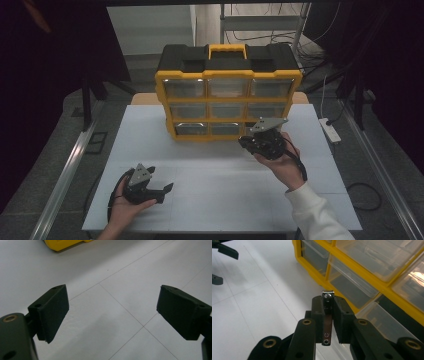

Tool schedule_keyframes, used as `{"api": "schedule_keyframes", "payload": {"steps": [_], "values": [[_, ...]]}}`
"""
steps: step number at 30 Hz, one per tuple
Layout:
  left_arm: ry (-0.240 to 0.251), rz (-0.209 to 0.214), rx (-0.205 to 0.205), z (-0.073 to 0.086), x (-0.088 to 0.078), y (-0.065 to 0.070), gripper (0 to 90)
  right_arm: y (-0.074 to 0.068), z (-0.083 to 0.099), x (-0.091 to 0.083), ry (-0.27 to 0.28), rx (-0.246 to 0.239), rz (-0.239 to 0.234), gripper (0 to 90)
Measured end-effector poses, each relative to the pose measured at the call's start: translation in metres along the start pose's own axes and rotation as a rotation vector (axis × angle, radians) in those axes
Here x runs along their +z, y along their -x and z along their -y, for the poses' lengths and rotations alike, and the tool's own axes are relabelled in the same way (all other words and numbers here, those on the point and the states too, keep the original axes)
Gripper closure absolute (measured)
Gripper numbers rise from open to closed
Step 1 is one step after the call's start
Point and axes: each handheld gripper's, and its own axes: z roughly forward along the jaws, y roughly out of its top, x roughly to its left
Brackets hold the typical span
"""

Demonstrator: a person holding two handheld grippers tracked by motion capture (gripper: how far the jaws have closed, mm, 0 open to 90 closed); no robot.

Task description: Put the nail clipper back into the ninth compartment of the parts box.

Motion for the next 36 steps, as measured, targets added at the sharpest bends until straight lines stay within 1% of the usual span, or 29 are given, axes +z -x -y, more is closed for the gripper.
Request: {"api": "schedule_keyframes", "payload": {"steps": [4,7,19,25,31,34,36], "values": [[-0.001,0.000,0.003,0.000,0.000,0.000,11.5,0.005,0.000,-0.001,0.006,0.005,0.013,78.7],[-0.002,0.001,0.002,0.000,0.000,0.000,11.5,0.010,0.001,-0.001,0.011,0.023,0.023,78.8],[-0.004,0.002,0.004,0.000,0.000,0.000,11.6,0.023,0.001,-0.003,0.012,0.060,0.070,78.7],[-0.004,0.003,0.001,0.000,0.000,0.000,11.6,0.036,0.003,-0.006,0.016,0.081,0.097,78.7],[-0.006,0.004,0.003,0.000,0.001,0.000,11.6,0.050,0.006,-0.008,0.026,0.118,0.116,78.7],[-0.007,0.004,0.003,0.000,0.001,0.000,11.6,0.055,0.007,-0.008,0.023,0.130,0.125,78.7],[-0.007,0.004,0.003,0.000,0.001,0.000,11.6,0.060,0.007,-0.009,0.020,0.138,0.141,78.7]]}}
